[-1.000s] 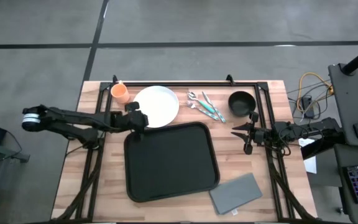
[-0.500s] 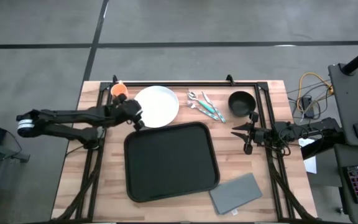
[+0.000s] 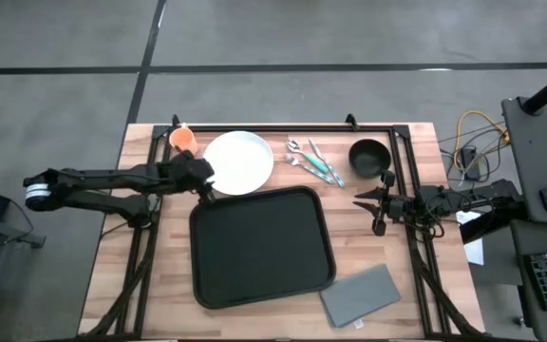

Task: Set up tray
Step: Put the white plate on the black tray

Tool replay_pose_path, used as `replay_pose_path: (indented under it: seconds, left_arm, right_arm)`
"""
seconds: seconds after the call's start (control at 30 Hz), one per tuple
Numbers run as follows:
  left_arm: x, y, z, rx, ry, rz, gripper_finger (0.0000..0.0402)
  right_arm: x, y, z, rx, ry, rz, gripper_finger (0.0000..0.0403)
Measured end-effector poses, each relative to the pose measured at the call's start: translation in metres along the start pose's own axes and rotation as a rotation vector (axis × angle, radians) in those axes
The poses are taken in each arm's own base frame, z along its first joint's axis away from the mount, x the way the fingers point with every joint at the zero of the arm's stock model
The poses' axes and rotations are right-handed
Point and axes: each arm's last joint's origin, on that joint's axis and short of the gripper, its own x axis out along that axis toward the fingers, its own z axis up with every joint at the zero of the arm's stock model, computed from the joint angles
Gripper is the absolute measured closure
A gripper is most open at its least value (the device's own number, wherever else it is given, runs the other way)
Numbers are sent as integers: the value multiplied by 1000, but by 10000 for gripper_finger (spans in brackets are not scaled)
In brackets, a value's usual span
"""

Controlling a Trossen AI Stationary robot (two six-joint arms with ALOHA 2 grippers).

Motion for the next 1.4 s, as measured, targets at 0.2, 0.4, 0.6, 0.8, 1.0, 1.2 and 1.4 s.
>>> replay_pose_path:
  seconds: [0.2,0.4,0.6,0.8,1.0,1.2,1.4]
  left_arm:
    - [10,-8,-4,115,67,-40,240]
    - [12,-23,-6,308,83,-94,240]
    - [21,-29,-10,439,128,-49,240]
    - [29,-32,-9,450,145,-13,240]
    - [40,-37,-8,497,146,-16,240]
    - [50,-41,-10,532,176,-17,240]
    - [59,-44,-12,550,201,34,240]
  right_arm:
    - [0,0,0,0,-1,0,335]
    - [0,0,0,0,-1,0,335]
    - [0,0,0,0,0,0,335]
    - [0,0,0,0,0,0,335]
    - [0,0,0,0,0,0,335]
    - [0,0,0,1,0,0,335]
    - [0,0,0,0,0,0,335]
